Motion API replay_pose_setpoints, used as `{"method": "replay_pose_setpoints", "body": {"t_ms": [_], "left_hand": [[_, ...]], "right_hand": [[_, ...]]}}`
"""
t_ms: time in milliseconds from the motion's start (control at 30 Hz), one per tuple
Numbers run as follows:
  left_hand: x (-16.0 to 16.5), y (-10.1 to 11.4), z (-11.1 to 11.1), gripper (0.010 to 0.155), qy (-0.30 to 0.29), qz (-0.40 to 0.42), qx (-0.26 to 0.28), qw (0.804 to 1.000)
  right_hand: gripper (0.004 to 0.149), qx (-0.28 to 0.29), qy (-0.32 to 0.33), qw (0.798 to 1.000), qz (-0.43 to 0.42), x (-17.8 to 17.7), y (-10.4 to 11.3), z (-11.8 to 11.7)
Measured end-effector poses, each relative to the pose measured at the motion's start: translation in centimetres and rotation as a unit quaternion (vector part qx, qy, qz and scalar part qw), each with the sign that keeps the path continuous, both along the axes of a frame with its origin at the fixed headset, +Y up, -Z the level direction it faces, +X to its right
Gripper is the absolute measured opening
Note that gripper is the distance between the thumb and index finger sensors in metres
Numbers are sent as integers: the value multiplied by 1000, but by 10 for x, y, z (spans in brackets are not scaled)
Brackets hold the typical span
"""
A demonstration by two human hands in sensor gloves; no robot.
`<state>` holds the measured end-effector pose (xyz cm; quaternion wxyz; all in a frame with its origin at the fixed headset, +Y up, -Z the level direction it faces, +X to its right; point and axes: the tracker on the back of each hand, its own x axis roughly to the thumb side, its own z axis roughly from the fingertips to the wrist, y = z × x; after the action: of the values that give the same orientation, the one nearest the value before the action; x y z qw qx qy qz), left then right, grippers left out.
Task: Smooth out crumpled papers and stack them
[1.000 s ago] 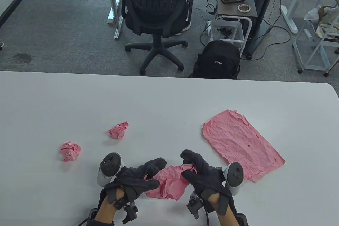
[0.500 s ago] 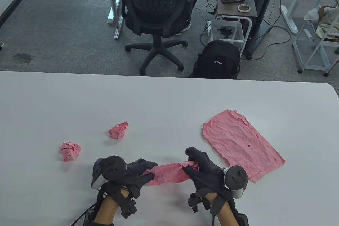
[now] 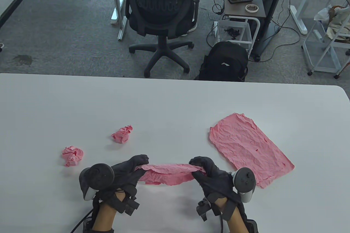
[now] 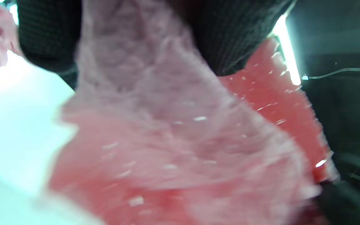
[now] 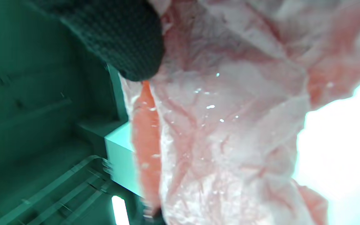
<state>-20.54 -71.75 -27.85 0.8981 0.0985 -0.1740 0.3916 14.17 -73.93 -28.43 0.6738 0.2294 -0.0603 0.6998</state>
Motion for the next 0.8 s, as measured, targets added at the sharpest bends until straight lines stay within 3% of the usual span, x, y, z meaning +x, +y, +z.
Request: {"method": "replay_pose_setpoints", "body": {"t_ms": [100,200,233,300,367,467,600,667,800], "left_hand": [[-3,-1,0,45,-3,5,-10,1000],[-6,-5,-4,46,-13,32,-29,999],[-5,-7,-6,46,-27,48,-44,998],[-5,-11,-7,46,-52,69,-73,994],[-5,-14,-8,46,-70,84,-98,989],[-8,-18,-12,46,-68,72,-111,989],[-11,-21,-12,46,-55,71,-117,989],[-12,-23,-14,46,-57,73,-119,989],[-11,-24,-13,46,-59,71,-119,989]], "right_hand": [[49,-33,-25,999,4,1,-2,0],[50,-38,-78,989,116,8,-3,0],[52,-28,-108,976,188,10,-2,-1],[53,-14,-135,963,232,12,-1,1],[51,-11,-137,971,196,13,-1,1],[43,-26,-55,995,78,11,-4,-4],[41,-62,2,996,-60,9,-6,-4],[39,-58,11,996,-66,8,-6,-5],[39,-53,25,998,15,1,-8,-4]]}}
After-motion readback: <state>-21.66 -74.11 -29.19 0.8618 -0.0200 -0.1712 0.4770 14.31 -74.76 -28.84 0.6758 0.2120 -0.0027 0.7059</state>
